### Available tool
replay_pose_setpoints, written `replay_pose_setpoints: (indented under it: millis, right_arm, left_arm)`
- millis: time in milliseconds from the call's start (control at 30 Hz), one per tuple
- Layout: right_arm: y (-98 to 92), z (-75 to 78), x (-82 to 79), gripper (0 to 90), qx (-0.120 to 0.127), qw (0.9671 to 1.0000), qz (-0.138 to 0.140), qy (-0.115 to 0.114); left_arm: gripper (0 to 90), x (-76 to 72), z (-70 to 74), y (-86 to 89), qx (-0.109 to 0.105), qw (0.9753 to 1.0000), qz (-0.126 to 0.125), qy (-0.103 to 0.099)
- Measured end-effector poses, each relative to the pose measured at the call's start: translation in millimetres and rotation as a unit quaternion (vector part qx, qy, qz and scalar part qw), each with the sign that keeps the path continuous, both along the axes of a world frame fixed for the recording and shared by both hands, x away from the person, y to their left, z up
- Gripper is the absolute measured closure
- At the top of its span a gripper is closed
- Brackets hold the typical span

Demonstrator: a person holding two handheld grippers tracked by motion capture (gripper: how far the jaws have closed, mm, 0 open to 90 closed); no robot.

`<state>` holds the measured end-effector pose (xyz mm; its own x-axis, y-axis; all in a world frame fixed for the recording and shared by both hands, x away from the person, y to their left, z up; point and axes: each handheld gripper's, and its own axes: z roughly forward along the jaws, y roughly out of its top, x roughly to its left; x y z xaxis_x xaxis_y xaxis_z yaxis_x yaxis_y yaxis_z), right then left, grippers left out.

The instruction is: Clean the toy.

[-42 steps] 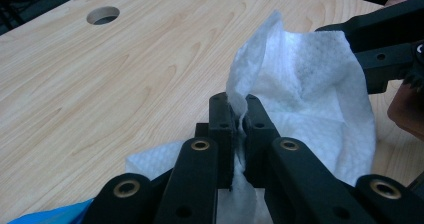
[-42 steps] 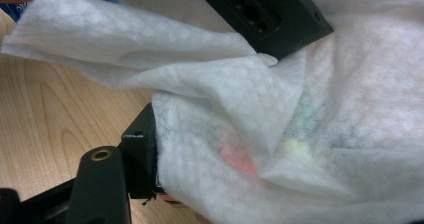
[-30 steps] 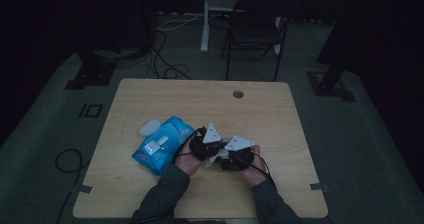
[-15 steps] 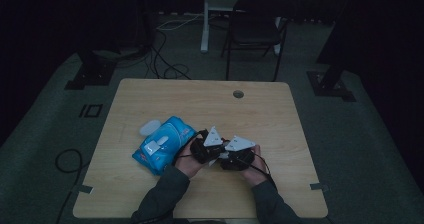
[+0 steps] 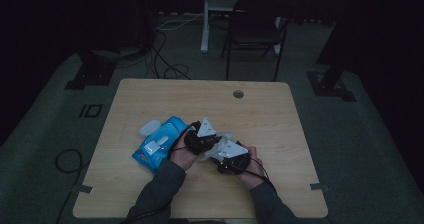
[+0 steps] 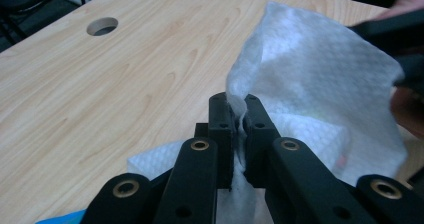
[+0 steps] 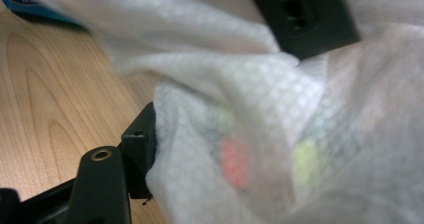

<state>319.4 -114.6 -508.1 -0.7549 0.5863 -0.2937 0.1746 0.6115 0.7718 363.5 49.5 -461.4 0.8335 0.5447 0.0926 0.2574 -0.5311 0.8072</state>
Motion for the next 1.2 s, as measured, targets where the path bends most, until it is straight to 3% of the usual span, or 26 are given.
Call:
replay_pose_setpoints:
  millis: [233,333,500,667,800,967,1000,1200]
  right_arm:
    - [10.0,1.1,-11.2,33.9,-0.038,0.9979,0.013,-0.051]
    - [14.2,0.8,-16.1,33.9,-0.067,0.9942,0.013,-0.084]
    - [18.8,-0.6,-22.0,33.9,-0.092,0.9879,0.009,-0.124]
    - [23.9,-3.6,-27.4,33.9,-0.128,0.9783,0.01,-0.163]
    - [27.6,-6.4,-31.1,33.9,-0.144,0.9718,0.01,-0.187]
    - [30.4,-7.3,-34.5,33.9,-0.164,0.9649,0.013,-0.204]
    - [31.6,-7.8,-35.7,33.9,-0.157,0.9659,0.011,-0.205]
    - [31.9,-6.4,-37.2,33.9,-0.166,0.9622,0.016,-0.215]
  left_arm:
    - [86.7,5.5,0.9,-0.8,0.01,0.9999,0.001,0.0]
    - [86.6,6.5,2.1,-0.8,0.013,0.9999,-0.003,0.002]
    - [86.6,9.0,3.9,-0.6,0.017,0.9998,-0.01,0.007]
    - [86.6,15.1,4.5,0.4,0.032,0.9988,-0.026,0.027]
    - [86.6,21.0,2.8,1.4,0.033,0.9979,-0.035,0.045]
    - [86.5,30.2,1.2,-0.1,0.055,0.996,-0.04,0.057]
    - [86.5,31.9,0.9,-1.1,0.058,0.9958,-0.04,0.058]
    - [86.6,37.2,1.0,-7.7,0.072,0.9941,-0.047,0.066]
